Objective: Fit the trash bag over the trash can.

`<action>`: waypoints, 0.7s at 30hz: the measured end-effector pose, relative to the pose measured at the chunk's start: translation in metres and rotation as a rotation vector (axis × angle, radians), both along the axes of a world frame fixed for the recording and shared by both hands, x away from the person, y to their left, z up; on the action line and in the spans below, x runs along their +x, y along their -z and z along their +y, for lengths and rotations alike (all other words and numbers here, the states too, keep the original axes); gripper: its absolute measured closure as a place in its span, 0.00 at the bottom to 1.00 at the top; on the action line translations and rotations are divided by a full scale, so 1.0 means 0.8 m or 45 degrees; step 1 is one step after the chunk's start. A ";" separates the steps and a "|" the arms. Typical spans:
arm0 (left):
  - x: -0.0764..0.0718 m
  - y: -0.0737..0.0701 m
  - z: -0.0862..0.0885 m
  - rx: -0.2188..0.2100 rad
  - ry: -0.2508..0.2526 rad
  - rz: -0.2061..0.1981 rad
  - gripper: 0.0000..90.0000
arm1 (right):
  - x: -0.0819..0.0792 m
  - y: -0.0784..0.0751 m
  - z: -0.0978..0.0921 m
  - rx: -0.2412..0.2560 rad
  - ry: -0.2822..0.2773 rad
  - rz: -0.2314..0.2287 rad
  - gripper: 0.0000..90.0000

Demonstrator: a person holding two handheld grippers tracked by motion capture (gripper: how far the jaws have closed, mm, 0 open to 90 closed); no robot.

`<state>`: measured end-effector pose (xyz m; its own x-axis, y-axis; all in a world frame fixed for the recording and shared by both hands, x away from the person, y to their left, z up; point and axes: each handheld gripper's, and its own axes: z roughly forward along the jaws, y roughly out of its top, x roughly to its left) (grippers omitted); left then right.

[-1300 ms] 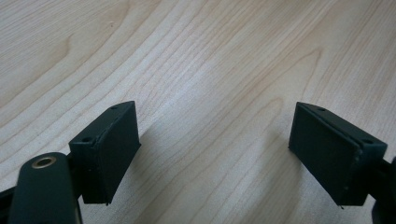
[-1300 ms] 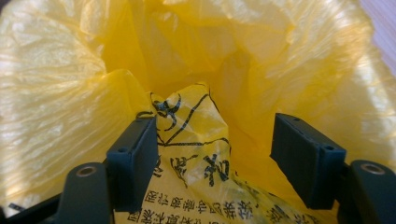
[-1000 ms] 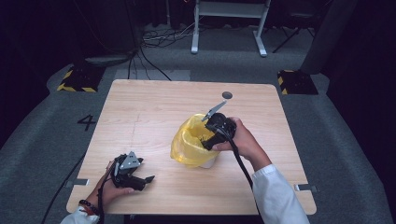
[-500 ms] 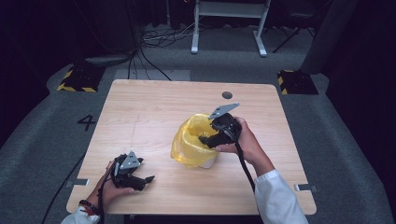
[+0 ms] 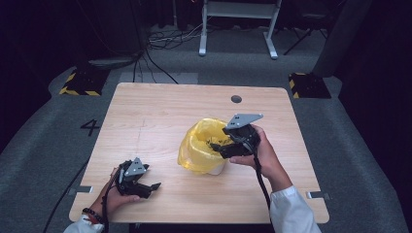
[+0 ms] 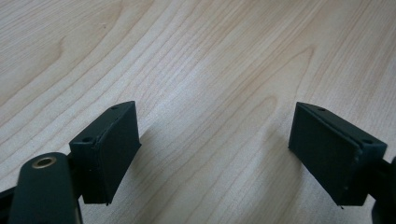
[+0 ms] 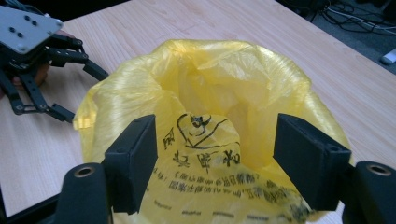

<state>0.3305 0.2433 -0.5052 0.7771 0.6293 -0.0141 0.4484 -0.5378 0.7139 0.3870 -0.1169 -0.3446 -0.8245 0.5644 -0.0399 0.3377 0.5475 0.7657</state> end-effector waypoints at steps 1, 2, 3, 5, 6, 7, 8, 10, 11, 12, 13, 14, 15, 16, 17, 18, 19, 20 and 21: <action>0.000 0.000 0.000 -0.001 -0.001 0.000 0.18 | -0.003 -0.002 -0.002 0.003 0.006 -0.009 0.34; 0.000 0.000 0.000 0.000 0.000 0.000 0.18 | -0.006 -0.004 -0.004 0.002 0.006 -0.022 0.34; 0.000 0.000 0.000 0.000 -0.001 0.000 0.18 | -0.010 -0.006 -0.006 0.003 0.006 -0.033 0.34; 0.000 0.000 0.000 0.001 0.000 0.000 0.18 | -0.019 -0.010 -0.011 0.013 -0.005 -0.043 0.34; 0.000 0.000 0.000 0.001 0.001 -0.001 0.18 | -0.021 -0.010 -0.013 0.012 -0.007 -0.046 0.34; 0.000 0.000 0.000 0.000 0.000 0.000 0.18 | -0.023 -0.011 -0.015 0.009 -0.010 -0.049 0.34; 0.000 0.000 0.000 0.000 -0.001 0.000 0.18 | -0.026 -0.011 -0.017 0.002 -0.011 -0.056 0.34; 0.000 0.000 0.000 0.000 0.000 0.000 0.18 | -0.030 -0.012 -0.021 -0.004 -0.010 -0.063 0.34; 0.000 0.000 0.000 0.000 0.000 0.000 0.18 | -0.033 -0.013 -0.024 -0.005 -0.014 -0.066 0.34; 0.000 0.000 0.000 0.000 0.001 -0.001 0.18 | -0.036 -0.014 -0.026 -0.009 -0.018 -0.071 0.34; 0.000 0.000 0.000 0.001 0.001 0.000 0.18 | -0.038 -0.014 -0.028 -0.012 -0.021 -0.073 0.34; 0.000 0.000 0.000 -0.001 -0.001 0.001 0.18 | -0.040 -0.014 -0.030 -0.014 -0.021 -0.076 0.34; 0.000 0.000 0.000 0.000 0.001 -0.002 0.18 | -0.042 -0.014 -0.032 -0.018 -0.021 -0.077 0.34; 0.000 0.000 0.000 0.000 -0.001 0.000 0.18 | -0.044 -0.014 -0.034 -0.035 -0.019 -0.078 0.34; 0.000 0.000 0.000 0.000 0.000 0.000 0.18 | -0.045 -0.014 -0.035 -0.049 -0.017 -0.079 0.34; 0.000 0.000 0.000 0.000 0.001 -0.001 0.18 | -0.047 -0.015 -0.038 -0.057 -0.011 -0.086 0.34; 0.000 0.000 0.000 0.001 0.001 -0.001 0.18 | -0.049 -0.015 -0.040 -0.055 -0.008 -0.085 0.34; 0.000 0.000 0.000 0.000 0.000 0.000 0.18 | -0.051 -0.015 -0.043 -0.061 -0.009 -0.084 0.34; 0.000 0.000 0.000 -0.001 -0.001 0.000 0.18 | -0.053 -0.015 -0.046 -0.067 -0.006 -0.088 0.34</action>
<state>0.3306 0.2433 -0.5052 0.7767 0.6297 -0.0145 0.4487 -0.5369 0.7144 0.3448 -0.1534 -0.3329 -0.8216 0.5560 -0.1263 0.2824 0.5893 0.7569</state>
